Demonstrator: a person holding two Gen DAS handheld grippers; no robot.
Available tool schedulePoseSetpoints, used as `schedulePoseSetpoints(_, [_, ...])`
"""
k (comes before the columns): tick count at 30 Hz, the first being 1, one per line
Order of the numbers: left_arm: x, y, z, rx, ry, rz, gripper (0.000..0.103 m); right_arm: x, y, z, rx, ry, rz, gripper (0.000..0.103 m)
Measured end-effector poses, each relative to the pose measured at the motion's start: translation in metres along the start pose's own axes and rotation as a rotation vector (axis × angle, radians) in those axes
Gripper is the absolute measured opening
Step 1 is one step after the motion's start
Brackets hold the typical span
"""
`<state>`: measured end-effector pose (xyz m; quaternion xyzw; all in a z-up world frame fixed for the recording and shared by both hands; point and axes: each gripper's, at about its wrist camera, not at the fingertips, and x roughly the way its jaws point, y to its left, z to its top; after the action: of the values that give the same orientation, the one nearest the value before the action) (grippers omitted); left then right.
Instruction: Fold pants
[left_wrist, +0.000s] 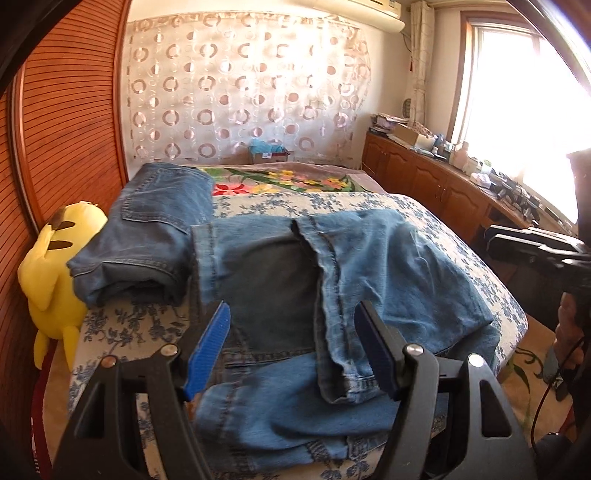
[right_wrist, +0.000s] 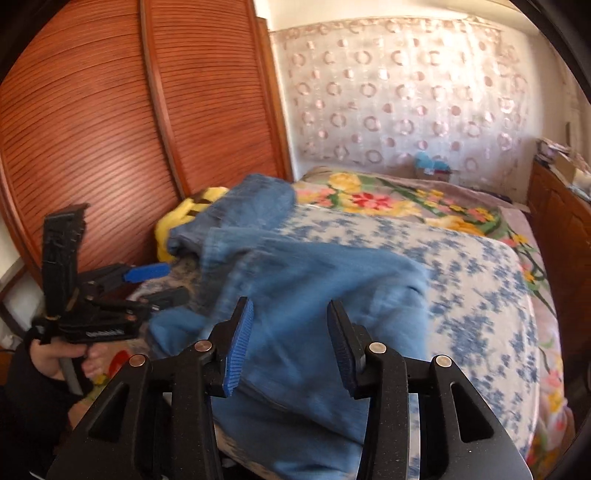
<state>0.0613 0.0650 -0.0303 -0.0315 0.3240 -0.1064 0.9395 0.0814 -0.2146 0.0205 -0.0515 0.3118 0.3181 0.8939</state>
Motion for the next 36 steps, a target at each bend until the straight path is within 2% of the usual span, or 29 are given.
schedulePoseSetpoints(6, [0.022, -0.013, 0.011, 0.029, 0.033, -0.024, 0.070, 0.019, -0.038, -0.034, 0.044, 0.077, -0.105, 0.042])
schedulePoseSetpoints(11, [0.046, -0.021, 0.028, 0.064, 0.048, -0.016, 0.070, 0.036, -0.053, -0.061, 0.067, 0.127, -0.118, 0.042])
schedulePoseSetpoints(17, [0.076, -0.018, 0.056, 0.066, 0.067, -0.027, 0.069, 0.043, -0.056, -0.076, 0.084, 0.136, -0.112, 0.042])
schedulePoseSetpoints(23, [0.107, -0.011, 0.071, 0.039, 0.122, -0.069, 0.053, 0.041, -0.056, -0.081, 0.086, 0.117, -0.120, 0.043])
schedulePoseSetpoints(29, [0.120, -0.013, 0.077, 0.043, 0.157, -0.062, 0.042, 0.028, -0.061, -0.084, 0.116, 0.100, -0.130, 0.045])
schedulePoseSetpoints(36, [0.124, -0.009, 0.079, 0.030, 0.170, -0.045, 0.040, 0.002, -0.061, -0.094, 0.132, 0.103, -0.124, 0.045])
